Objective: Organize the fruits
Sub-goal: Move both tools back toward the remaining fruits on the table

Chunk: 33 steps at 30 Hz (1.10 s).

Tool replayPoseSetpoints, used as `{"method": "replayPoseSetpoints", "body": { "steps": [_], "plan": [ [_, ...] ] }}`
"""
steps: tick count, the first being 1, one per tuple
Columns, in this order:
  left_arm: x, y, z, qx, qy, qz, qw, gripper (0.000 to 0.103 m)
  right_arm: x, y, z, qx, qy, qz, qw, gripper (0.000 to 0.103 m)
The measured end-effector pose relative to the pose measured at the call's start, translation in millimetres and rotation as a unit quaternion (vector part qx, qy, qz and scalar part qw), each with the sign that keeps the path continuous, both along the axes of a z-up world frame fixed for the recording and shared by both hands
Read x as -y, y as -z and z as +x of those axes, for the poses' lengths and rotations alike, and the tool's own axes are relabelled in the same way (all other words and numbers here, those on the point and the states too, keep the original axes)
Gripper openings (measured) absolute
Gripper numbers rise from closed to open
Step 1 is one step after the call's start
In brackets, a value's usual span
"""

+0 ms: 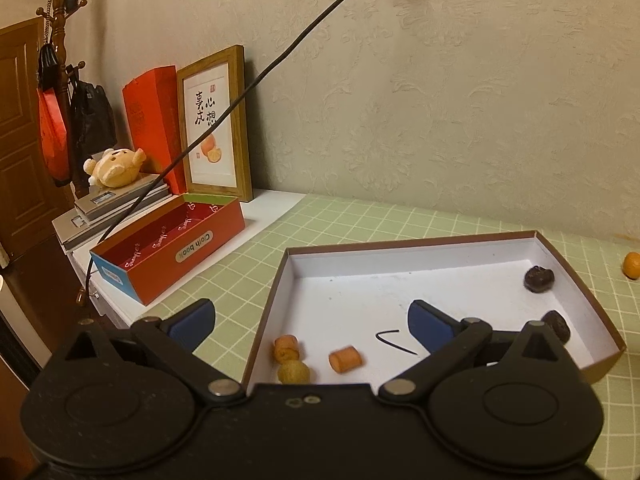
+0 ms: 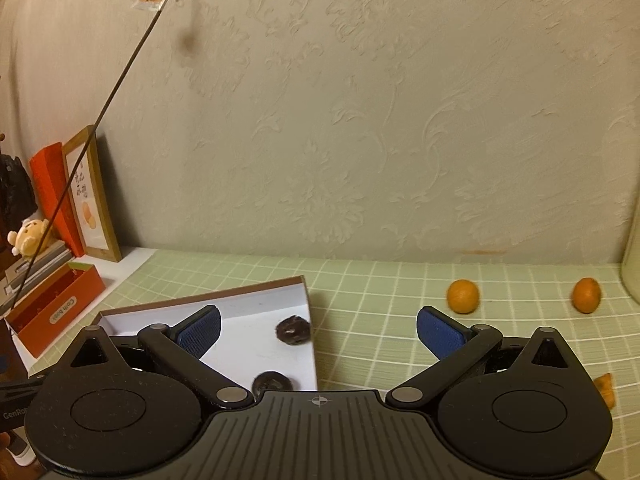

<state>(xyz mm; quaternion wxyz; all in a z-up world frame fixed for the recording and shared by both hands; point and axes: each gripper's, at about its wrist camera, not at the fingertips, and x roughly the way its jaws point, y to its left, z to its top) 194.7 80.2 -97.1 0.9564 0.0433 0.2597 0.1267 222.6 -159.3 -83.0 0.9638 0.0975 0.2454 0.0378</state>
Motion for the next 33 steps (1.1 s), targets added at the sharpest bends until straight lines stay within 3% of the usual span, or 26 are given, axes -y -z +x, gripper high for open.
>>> {"method": "replayPoseSetpoints", "body": {
  "steps": [10,17,22,33],
  "plan": [
    [25.4,-9.0,-25.0,0.003,0.032,-0.008,0.9995,0.097,33.3,-13.3,-39.8,0.011,0.015,0.0,1.0,0.103],
    [79.7,-7.7,-42.3,0.009,0.116,0.005,0.9932,0.093,81.0,-17.1,-73.2,0.016,0.057,0.004,0.998,0.103],
    [133.8,2.4,-48.6,-0.002,0.206,0.014,0.9784,0.077,125.9,-14.2,-96.9,0.011,0.11,0.004,0.994,0.103],
    [240.1,38.9,-54.9,-0.045,0.356,0.013,0.9333,0.049,207.3,-3.3,-145.0,0.0,0.211,0.006,0.977,0.103]
  ]
}}
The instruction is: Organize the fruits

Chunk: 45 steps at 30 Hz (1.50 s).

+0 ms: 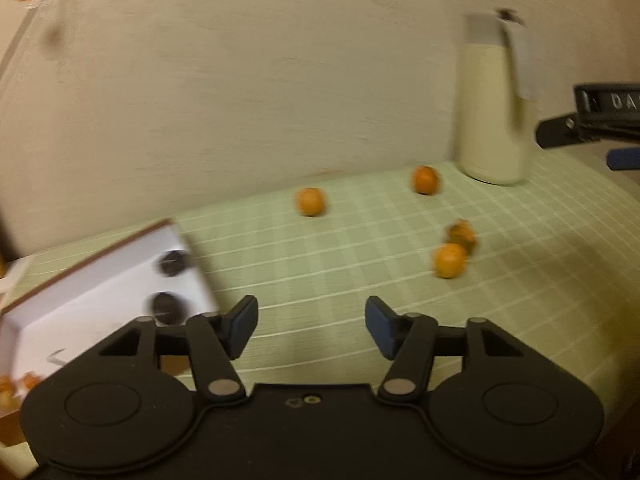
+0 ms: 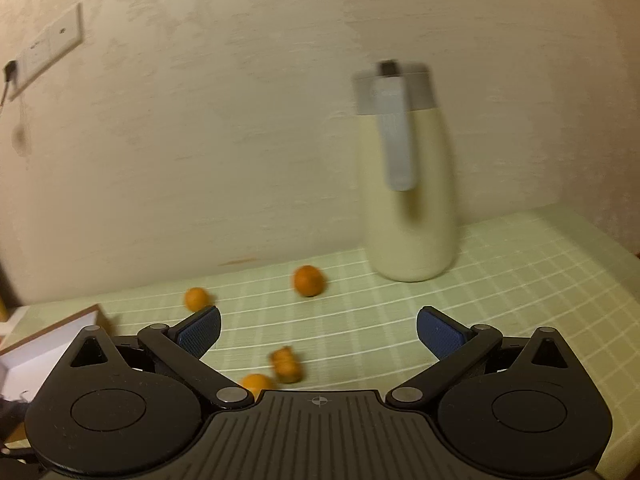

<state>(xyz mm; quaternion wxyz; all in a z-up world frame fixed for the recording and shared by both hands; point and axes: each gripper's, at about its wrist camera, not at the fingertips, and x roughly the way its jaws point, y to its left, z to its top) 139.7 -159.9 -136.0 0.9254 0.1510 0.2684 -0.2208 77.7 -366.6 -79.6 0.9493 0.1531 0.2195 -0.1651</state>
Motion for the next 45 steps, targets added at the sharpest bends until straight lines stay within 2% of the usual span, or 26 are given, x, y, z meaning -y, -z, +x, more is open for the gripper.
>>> {"method": "replayPoseSetpoints", "body": {
  "steps": [3,5,10,21,30,33,39,45],
  "plan": [
    [22.5,9.4,1.7,-0.007,0.026,0.001,0.9996,0.045,15.4,3.8,-6.7,-0.004,0.014,0.01,1.0,0.103],
    [35.2,13.8,2.8,-0.011,0.041,0.0,0.9991,0.034,23.5,6.1,-9.6,-0.006,0.023,0.011,1.0,0.103],
    [62.3,25.3,9.6,-0.015,0.067,0.0,0.9977,0.028,34.7,13.2,-14.1,-0.012,0.04,0.002,0.999,0.103],
    [96.3,41.0,28.9,-0.03,0.079,-0.002,0.9964,0.029,55.5,25.4,-12.1,-0.026,0.057,0.019,0.998,0.103],
    [106.9,47.7,36.9,-0.036,0.081,-0.006,0.9961,0.032,53.1,29.8,-3.6,-0.027,0.037,0.03,0.998,0.103],
    [109.3,51.3,40.3,-0.046,0.08,-0.01,0.9957,0.022,50.6,30.8,4.0,-0.026,0.018,0.037,0.999,0.103],
    [105.6,54.6,40.4,-0.035,0.063,-0.01,0.9973,0.021,36.8,33.0,29.6,-0.035,-0.028,0.01,0.999,0.103],
    [88.6,53.7,43.4,-0.029,0.037,0.0,0.9989,0.02,27.5,46.8,55.6,-0.052,-0.057,0.033,0.997,0.103]
  ]
}}
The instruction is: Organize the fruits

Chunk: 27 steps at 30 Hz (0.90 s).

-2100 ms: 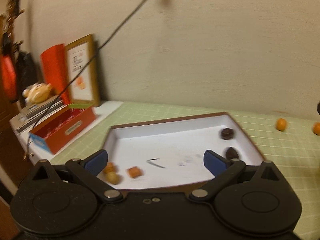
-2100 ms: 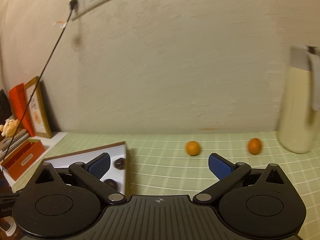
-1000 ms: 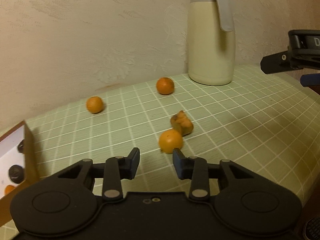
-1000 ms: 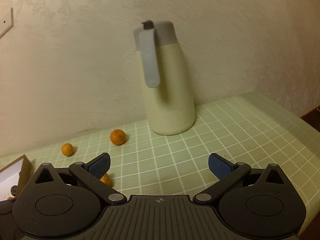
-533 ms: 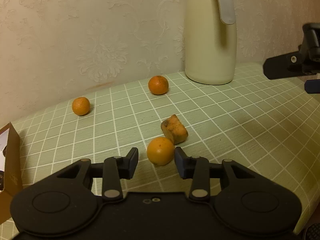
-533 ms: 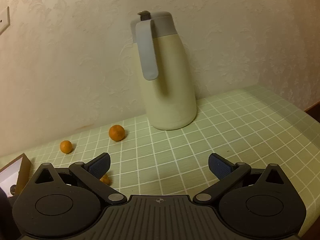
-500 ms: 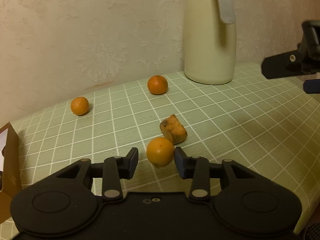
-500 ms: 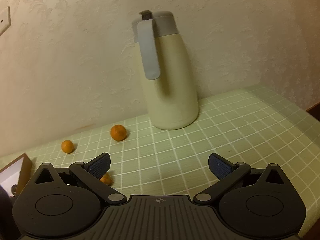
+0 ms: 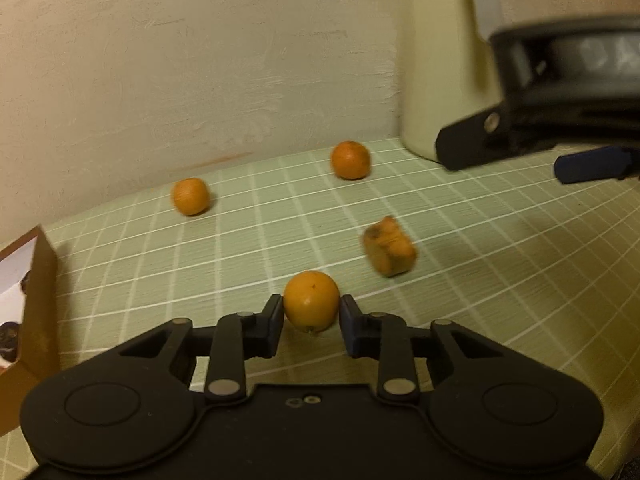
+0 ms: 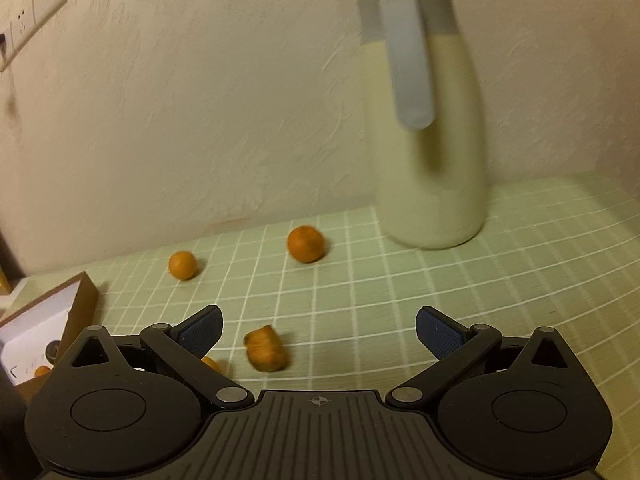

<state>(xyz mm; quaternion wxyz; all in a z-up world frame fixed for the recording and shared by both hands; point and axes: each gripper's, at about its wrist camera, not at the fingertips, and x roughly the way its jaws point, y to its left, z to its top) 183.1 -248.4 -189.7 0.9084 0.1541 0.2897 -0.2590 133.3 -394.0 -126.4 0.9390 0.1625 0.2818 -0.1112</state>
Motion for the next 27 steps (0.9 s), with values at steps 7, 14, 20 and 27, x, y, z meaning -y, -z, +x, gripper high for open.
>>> {"method": "replayPoseSetpoints", "body": {
  "steps": [7,14,20,27],
  "plan": [
    [-23.7,-0.3,2.9,0.004,-0.028,0.011,0.9995,0.02,-19.1,24.3,31.1,-0.041,-0.029,-0.001,0.999,0.062],
    [-35.4,-1.0,5.0,0.002,-0.039,0.008,0.9992,0.02,-28.4,40.1,55.4,-0.065,-0.035,-0.003,0.997,0.061],
    [-38.8,-1.6,7.5,-0.001,-0.047,0.003,0.9989,0.02,-28.9,49.5,64.3,-0.081,-0.035,-0.007,0.996,0.031],
    [-43.0,-2.3,11.2,-0.006,-0.059,-0.004,0.9982,0.02,-29.7,47.6,58.4,-0.071,-0.03,-0.01,0.997,0.023]
  ]
}}
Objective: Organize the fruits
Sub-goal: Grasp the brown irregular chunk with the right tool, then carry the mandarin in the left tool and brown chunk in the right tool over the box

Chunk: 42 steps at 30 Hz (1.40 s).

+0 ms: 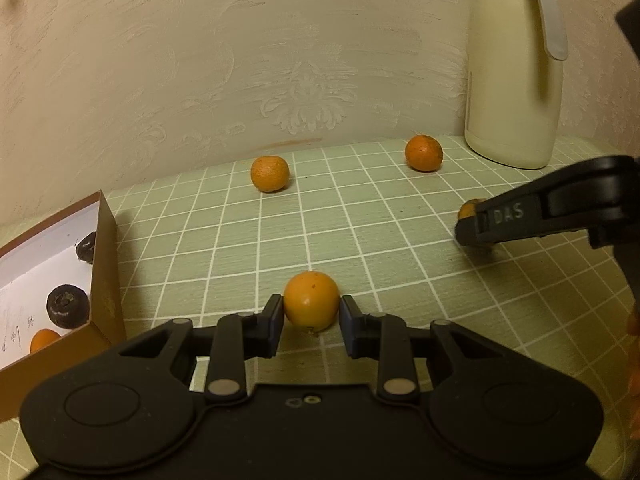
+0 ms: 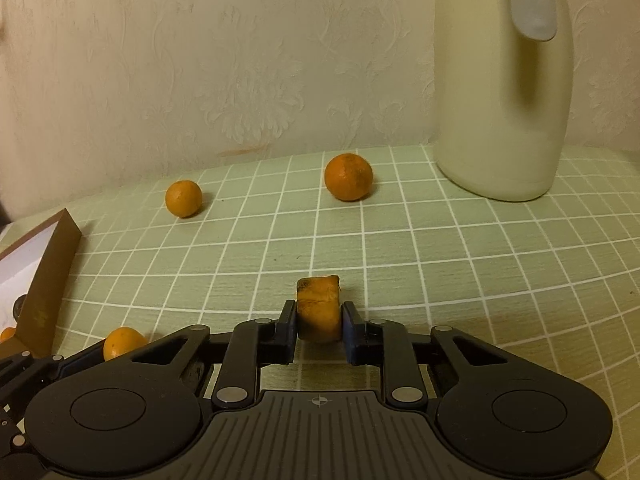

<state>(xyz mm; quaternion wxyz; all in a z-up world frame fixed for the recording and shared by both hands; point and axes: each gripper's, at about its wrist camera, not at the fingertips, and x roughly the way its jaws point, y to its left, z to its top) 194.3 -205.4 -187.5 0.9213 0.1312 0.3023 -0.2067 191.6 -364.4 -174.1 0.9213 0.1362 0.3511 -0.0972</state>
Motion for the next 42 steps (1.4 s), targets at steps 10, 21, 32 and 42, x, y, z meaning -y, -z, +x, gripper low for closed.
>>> {"method": "replayPoseSetpoints", "body": {
  "steps": [10,21,32,42],
  "plan": [
    [-5.8,-9.5,-6.4,0.006,-0.007,-0.009,0.9999,0.02,-12.9,-17.0,-20.2,0.018,-0.011,-0.001,1.0,0.023],
    [-43.0,-45.6,-17.0,0.035,-0.047,-0.033,0.9978,0.02,-39.9,-46.0,-36.1,0.054,-0.034,-0.001,0.998,0.023],
    [-125.3,-70.8,-15.8,0.058,-0.137,-0.04,0.9881,0.02,-97.3,-64.7,-24.9,0.086,-0.089,0.005,0.992,0.023],
    [-196.1,-76.9,-8.6,0.065,-0.217,-0.028,0.9737,0.02,-168.5,-65.3,-2.6,0.094,-0.161,0.019,0.982,0.023]
  ]
}}
